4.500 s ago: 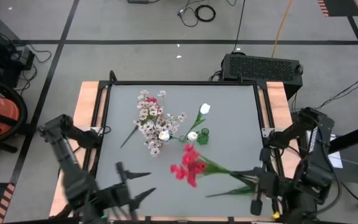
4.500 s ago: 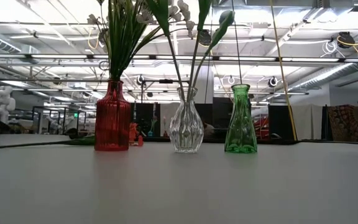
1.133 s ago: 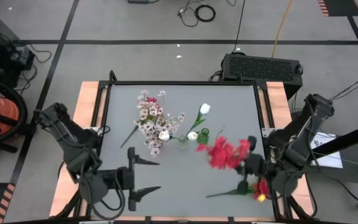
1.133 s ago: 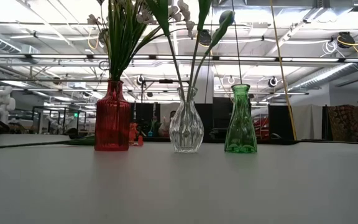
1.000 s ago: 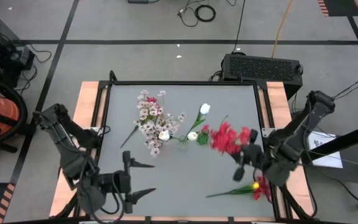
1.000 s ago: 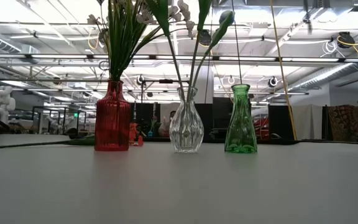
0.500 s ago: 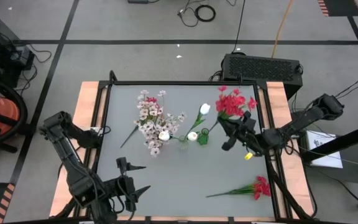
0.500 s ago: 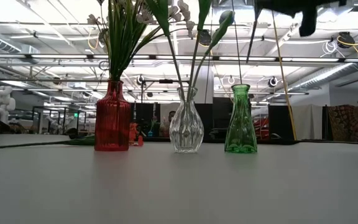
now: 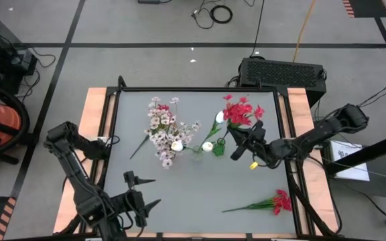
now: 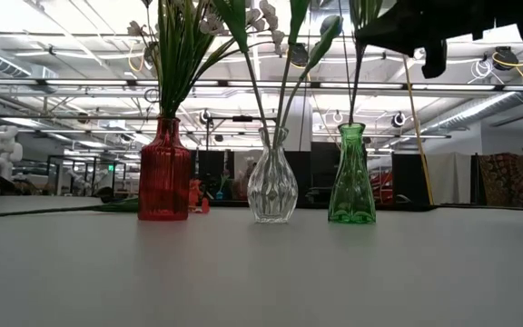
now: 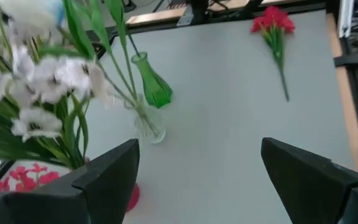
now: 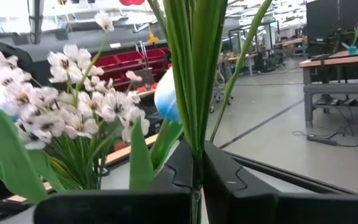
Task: Sort flowers into vase by color
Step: Put the bottom left red flower into the green flower vase
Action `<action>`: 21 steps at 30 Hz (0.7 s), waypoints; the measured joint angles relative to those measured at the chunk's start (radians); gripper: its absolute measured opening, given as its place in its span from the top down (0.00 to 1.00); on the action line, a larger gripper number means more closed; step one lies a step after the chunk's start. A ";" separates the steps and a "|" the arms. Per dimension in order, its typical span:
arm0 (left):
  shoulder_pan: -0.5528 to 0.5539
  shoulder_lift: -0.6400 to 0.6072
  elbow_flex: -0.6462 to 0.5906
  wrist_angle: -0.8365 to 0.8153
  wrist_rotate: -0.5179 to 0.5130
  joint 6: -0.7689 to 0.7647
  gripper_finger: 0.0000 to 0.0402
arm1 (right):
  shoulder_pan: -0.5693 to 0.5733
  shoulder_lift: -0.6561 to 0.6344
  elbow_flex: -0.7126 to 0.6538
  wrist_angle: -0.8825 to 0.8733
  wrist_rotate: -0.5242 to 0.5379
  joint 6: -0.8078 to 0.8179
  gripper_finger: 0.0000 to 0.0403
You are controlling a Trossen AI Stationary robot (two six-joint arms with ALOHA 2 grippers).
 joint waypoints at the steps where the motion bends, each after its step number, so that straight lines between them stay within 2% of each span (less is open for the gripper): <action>1: 0.001 0.000 -0.017 0.000 0.001 -0.014 0.15 | -0.002 0.008 0.000 0.000 0.000 0.004 0.99; 4: 0.001 0.000 -0.067 0.000 0.007 -0.080 0.15 | -0.003 0.031 0.000 -0.005 0.029 0.009 0.99; 16: 0.008 0.000 -0.223 -0.005 0.074 -0.327 0.15 | -0.014 0.111 0.000 -0.013 0.027 0.065 0.99; 21: 0.049 0.000 -0.282 -0.022 0.088 -0.405 0.18 | -0.014 0.119 0.000 -0.114 0.033 0.158 0.89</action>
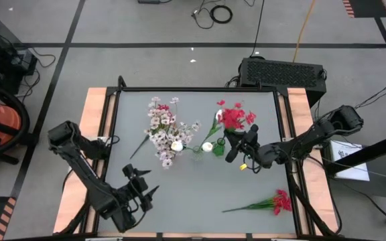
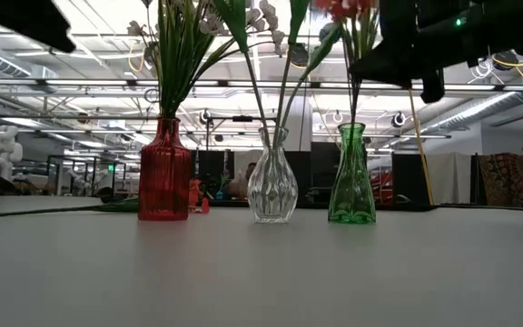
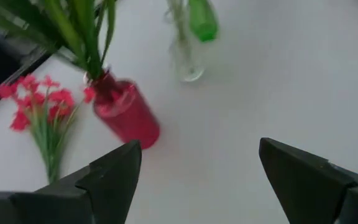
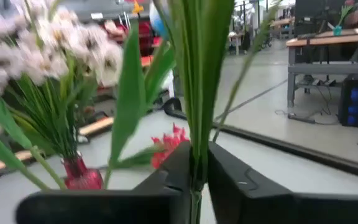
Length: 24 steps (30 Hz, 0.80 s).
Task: Sort flowers into vase by color
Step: Put the bottom left red flower into the green flower vase
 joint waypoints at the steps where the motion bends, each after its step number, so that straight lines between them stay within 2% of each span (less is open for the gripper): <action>1: 0.009 0.000 -0.010 -0.009 0.011 -0.012 0.19 | 0.000 0.000 0.000 -0.021 0.000 0.014 0.86; 6: 0.046 0.000 -0.055 -0.102 0.073 -0.118 0.27 | 0.016 0.000 0.000 -0.038 -0.026 0.043 0.70; 10: 0.056 0.000 -0.083 -0.130 0.085 -0.180 0.31 | 0.048 -0.024 0.000 -0.057 -0.034 0.055 0.57; 15: 0.077 0.000 -0.160 -0.151 0.107 -0.236 0.35 | 0.090 -0.108 0.001 -0.178 -0.031 0.065 0.44; 19: 0.102 -0.001 -0.232 -0.147 0.115 -0.251 0.37 | 0.117 -0.217 0.001 -0.369 -0.032 0.150 0.37; 24: 0.134 -0.025 -0.289 -0.137 0.151 -0.247 0.41 | 0.158 -0.362 0.001 -0.522 -0.077 0.204 0.33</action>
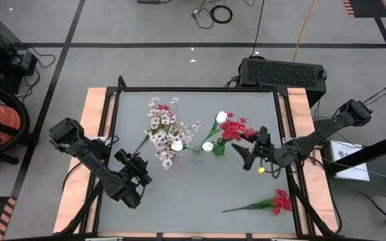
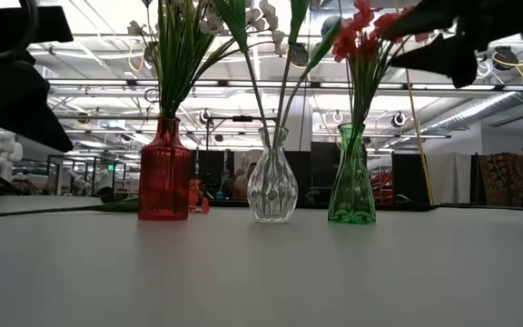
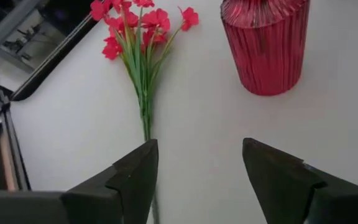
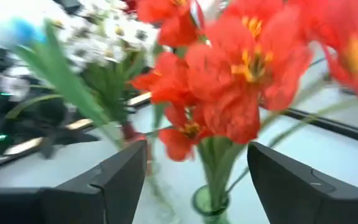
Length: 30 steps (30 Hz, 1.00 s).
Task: Sort flowers into vase by color
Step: Put the bottom left red flower into the green flower vase, then put the top red flower into the green flower vase
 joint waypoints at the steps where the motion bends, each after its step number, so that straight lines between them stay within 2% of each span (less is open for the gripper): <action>1: 0.002 -0.009 -0.006 0.004 0.001 0.008 0.41 | 0.009 -0.029 0.000 -0.016 -0.013 0.001 0.33; 10: 0.101 -0.121 -0.030 0.011 0.001 0.181 0.42 | 0.073 -0.162 0.000 -0.031 -0.037 -0.070 0.33; 13: 0.160 -0.141 -0.032 -0.039 -0.011 0.187 0.42 | 0.086 -0.180 0.011 -0.031 -0.035 -0.103 0.33; 16: 0.204 -0.142 -0.032 -0.057 0.026 0.234 0.42 | 0.104 -0.196 0.034 -0.045 -0.032 -0.135 0.33; 22: 0.283 -0.140 -0.061 0.012 0.005 0.275 0.42 | 0.164 -0.218 0.097 -0.169 0.068 -0.148 0.33; 27: 0.392 -0.141 -0.077 0.031 0.097 0.375 0.42 | 0.223 -0.220 0.119 -0.187 0.100 -0.149 0.33; 30: 0.465 -0.152 -0.098 0.146 0.148 0.526 0.42 | 0.251 -0.220 0.147 -0.186 0.100 -0.156 0.33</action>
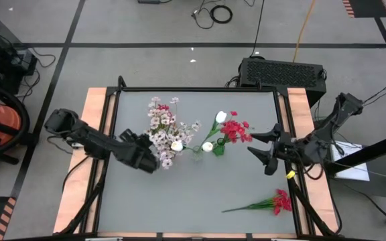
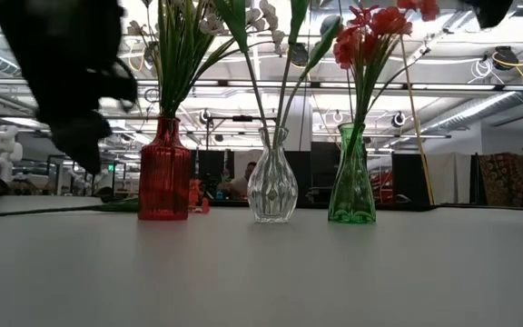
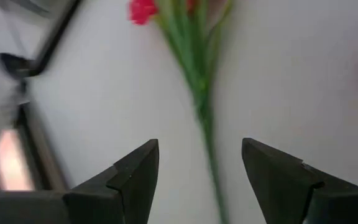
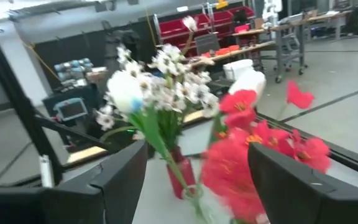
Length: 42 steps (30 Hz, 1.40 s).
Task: Sort flowers into vase by color
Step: Put the top red flower into the green flower vase
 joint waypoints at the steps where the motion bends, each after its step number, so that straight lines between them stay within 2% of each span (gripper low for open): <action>1: 0.029 -0.006 -0.012 0.053 0.018 0.057 0.42 | 0.010 0.001 0.011 0.000 0.000 -0.009 0.33; 3: 0.085 -0.010 -0.036 0.141 0.050 0.140 0.42 | 0.034 0.004 0.028 0.002 0.000 -0.025 0.33; 11: 0.218 -0.010 -0.119 0.291 0.099 0.302 0.42 | 0.083 0.027 0.052 0.001 0.029 -0.051 0.33; 24: 0.289 -0.016 -0.221 0.444 0.183 0.362 0.44 | 0.083 0.028 0.052 0.007 0.032 -0.051 0.33; 27: 0.279 -0.017 -0.223 0.443 0.191 0.361 0.49 | 0.083 0.028 0.052 0.007 0.032 -0.051 0.33; 30: 0.267 -0.017 -0.223 0.428 0.201 0.361 0.59 | 0.083 0.029 0.052 0.007 0.032 -0.051 0.33; 37: 0.253 -0.017 -0.225 0.366 0.229 0.317 0.94 | 0.083 0.043 0.052 0.011 0.031 -0.051 0.33; 42: 0.241 -0.025 -0.217 0.226 0.208 0.207 0.96 | 0.083 0.058 0.052 0.046 0.026 -0.069 0.33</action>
